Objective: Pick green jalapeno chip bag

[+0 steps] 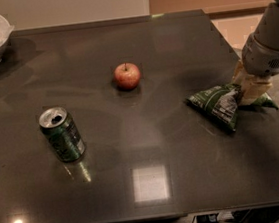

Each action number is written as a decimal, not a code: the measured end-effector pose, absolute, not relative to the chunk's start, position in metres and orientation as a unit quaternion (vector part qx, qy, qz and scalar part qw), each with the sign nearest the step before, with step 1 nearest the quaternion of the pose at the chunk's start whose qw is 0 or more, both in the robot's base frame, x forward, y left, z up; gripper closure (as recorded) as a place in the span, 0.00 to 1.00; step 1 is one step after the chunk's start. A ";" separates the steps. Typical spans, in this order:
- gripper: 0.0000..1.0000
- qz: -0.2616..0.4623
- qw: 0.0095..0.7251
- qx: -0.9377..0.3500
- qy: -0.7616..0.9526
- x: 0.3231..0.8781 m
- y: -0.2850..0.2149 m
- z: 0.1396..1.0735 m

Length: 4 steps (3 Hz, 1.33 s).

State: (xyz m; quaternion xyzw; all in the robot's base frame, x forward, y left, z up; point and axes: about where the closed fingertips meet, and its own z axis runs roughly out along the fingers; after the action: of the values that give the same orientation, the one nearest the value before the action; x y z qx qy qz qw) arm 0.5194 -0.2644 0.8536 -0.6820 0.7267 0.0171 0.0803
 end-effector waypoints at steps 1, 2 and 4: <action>0.89 0.017 0.092 -0.687 0.720 0.518 -0.252 0.872; 1.00 0.011 0.110 -0.699 0.706 0.517 -0.234 0.902; 1.00 0.006 0.158 -0.722 0.674 0.521 -0.203 0.975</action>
Offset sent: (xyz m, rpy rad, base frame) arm -0.0085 0.0507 0.0876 0.0443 -0.0842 0.0983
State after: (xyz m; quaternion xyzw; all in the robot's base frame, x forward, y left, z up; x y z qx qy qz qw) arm 0.5210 -0.2030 0.9748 -0.7217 0.6740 0.0061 0.1578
